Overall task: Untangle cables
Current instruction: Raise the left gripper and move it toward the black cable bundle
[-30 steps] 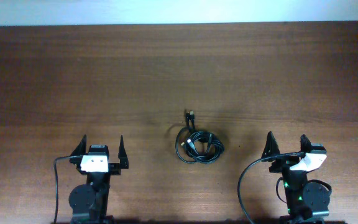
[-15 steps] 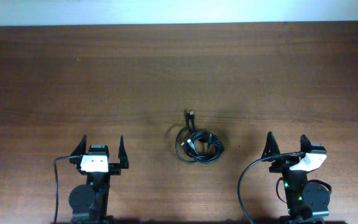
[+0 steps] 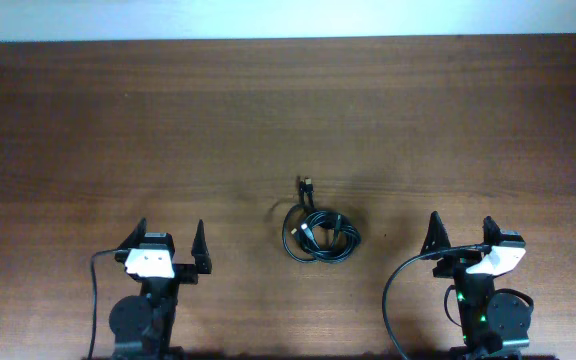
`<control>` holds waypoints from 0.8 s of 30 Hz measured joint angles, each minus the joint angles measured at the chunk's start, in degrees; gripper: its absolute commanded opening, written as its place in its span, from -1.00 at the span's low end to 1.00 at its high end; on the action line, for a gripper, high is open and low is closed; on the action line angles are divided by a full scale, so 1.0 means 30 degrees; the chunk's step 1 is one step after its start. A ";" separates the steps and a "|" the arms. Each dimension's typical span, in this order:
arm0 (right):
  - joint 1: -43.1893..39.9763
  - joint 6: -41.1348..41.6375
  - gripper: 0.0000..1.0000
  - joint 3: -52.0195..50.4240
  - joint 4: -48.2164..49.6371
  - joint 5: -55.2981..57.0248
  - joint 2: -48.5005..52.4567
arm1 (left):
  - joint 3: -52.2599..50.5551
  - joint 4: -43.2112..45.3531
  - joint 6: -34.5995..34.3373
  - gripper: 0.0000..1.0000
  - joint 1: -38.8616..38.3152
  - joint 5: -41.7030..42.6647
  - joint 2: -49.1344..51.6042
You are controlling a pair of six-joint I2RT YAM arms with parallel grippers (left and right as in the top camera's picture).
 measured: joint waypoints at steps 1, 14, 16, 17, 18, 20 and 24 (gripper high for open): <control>0.0000 0.0015 0.97 0.0000 0.0000 -0.0007 0.0000 | 0.0481 -0.0838 -0.0095 0.98 -0.0007 0.0131 0.0000; 0.0000 0.0015 0.97 0.0000 0.0000 -0.0007 0.0007 | 0.2557 -0.4182 -0.0291 0.98 -0.0007 0.1763 -0.0007; 0.0000 0.0000 0.97 0.0000 0.0000 -0.0007 0.0000 | 0.2557 -0.4306 -0.0291 0.98 -0.0007 0.1843 -0.0007; 0.0000 0.0000 0.97 0.0000 0.0000 -0.0007 0.0007 | 0.2565 -0.4641 -0.0291 0.98 -0.0007 0.1843 -0.0007; 0.0000 0.0007 0.97 0.0000 0.0000 -0.0007 0.0007 | 0.2586 -0.5107 -0.0291 0.98 -0.0007 0.1851 -0.0007; 0.0000 0.0007 0.97 0.0000 0.0000 -0.0007 0.0000 | 0.2594 -0.6011 -0.0335 0.98 -0.0007 0.1902 -0.0007; 0.0000 0.0015 0.97 0.0000 0.0000 -0.0007 0.0007 | 0.2594 -0.6200 -0.0648 0.98 -0.0007 0.2004 0.0058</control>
